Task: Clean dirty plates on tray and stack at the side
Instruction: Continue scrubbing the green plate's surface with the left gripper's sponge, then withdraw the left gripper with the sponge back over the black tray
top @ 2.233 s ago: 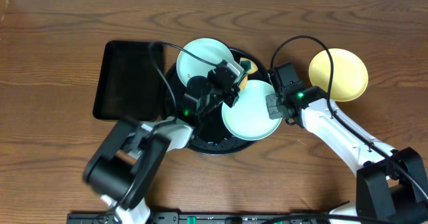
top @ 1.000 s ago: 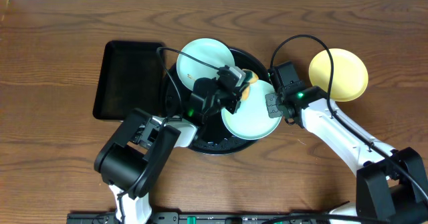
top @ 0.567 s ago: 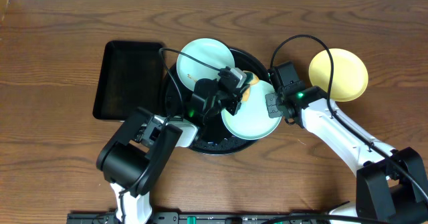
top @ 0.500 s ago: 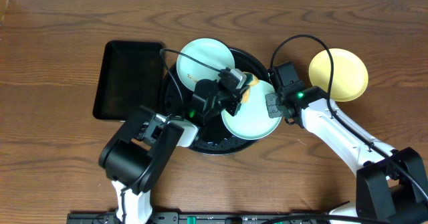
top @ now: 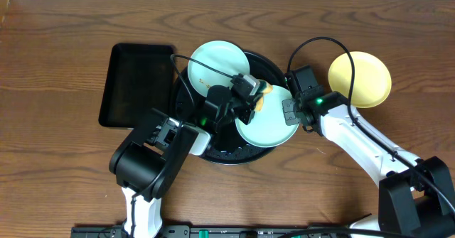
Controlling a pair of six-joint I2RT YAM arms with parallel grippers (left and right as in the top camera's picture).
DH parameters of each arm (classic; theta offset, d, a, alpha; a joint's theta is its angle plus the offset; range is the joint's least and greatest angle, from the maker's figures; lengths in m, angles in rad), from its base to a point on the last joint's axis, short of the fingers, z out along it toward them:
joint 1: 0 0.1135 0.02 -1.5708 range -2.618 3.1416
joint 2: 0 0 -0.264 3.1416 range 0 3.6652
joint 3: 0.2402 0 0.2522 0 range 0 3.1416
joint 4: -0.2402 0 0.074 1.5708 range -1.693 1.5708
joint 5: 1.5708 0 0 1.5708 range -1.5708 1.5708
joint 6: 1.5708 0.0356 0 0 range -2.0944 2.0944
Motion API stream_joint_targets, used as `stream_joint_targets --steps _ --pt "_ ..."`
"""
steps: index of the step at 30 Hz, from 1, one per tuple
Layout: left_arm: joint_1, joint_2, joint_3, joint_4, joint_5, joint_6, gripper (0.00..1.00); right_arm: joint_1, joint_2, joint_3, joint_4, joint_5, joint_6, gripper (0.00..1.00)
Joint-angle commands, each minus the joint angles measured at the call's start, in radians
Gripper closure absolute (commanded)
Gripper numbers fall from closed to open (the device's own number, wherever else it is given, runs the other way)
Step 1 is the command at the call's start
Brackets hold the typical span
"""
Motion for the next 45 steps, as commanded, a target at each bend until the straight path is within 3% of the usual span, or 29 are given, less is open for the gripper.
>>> stream_joint_targets --steps 1,20,32,39,45 --pt "0.002 0.005 0.01 -0.014 0.069 -0.014 0.93 0.0 0.01 -0.002 0.003 -0.003 -0.01 0.99" --pt "0.043 -0.025 0.01 -0.129 0.068 -0.014 0.93 0.0 0.01 -0.002 0.003 0.009 -0.01 0.99" --pt "0.087 -0.092 0.01 -0.358 0.15 -0.066 0.93 0.0 0.01 -0.002 0.006 0.016 -0.01 0.99" --pt "0.092 -0.264 0.01 -0.358 0.146 -0.067 0.93 0.0 0.01 -0.002 0.023 0.026 -0.011 0.99" --pt "0.122 -0.49 0.01 -0.359 0.048 -0.117 0.93 0.0 0.008 0.008 0.058 0.059 -0.045 0.99"
